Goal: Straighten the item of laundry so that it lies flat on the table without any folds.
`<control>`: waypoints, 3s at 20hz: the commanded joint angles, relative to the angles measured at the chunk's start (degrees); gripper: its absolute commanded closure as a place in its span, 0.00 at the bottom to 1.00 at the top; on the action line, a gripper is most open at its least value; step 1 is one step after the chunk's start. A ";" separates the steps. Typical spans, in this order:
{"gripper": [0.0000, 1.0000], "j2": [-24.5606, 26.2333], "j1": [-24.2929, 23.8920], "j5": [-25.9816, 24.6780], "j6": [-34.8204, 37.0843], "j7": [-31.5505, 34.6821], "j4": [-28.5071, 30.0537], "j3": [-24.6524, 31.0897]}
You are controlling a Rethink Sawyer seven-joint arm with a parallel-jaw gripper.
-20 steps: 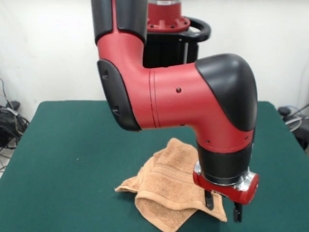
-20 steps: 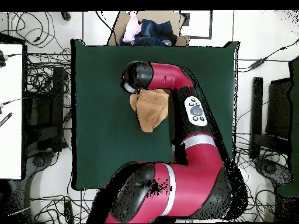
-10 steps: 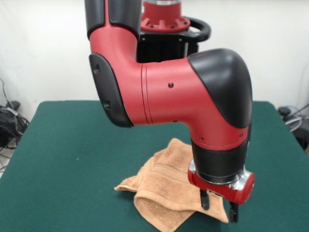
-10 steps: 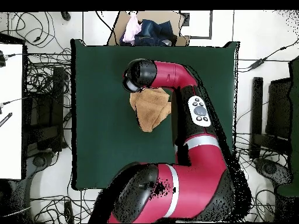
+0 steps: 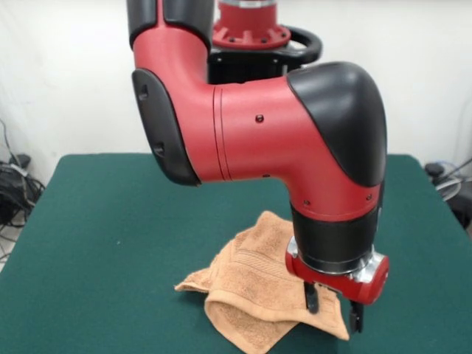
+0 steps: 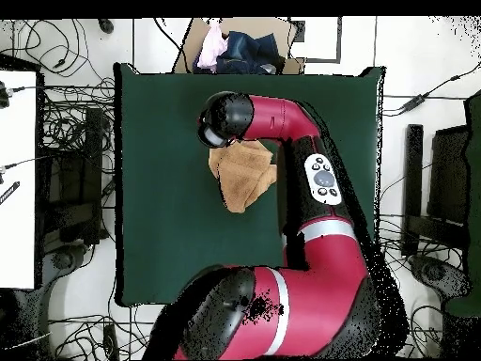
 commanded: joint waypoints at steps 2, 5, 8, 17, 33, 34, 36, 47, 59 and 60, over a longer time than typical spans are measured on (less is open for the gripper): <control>0.00 1.44 -3.68 -4.09 20.53 -35.76 -1.61 10.39; 0.00 -0.42 -5.77 -5.84 22.17 -48.45 0.86 14.61; 0.00 -2.54 -7.06 -7.15 21.11 -55.51 4.18 17.16; 0.00 -5.42 -9.42 -9.57 14.34 -75.61 7.73 19.97; 0.00 -2.37 -12.81 -4.96 8.14 -76.19 15.13 16.70; 0.00 -2.31 -13.29 -5.10 8.47 -77.26 15.50 16.88; 0.00 -2.39 -13.93 -5.67 8.90 -78.72 15.62 16.84; 0.00 -1.23 -15.07 -6.85 6.96 -74.69 16.48 14.89; 0.00 2.05 -11.03 -6.12 26.85 -79.40 -3.30 15.12; 0.00 2.26 -10.64 -6.28 28.55 -79.62 -5.19 15.20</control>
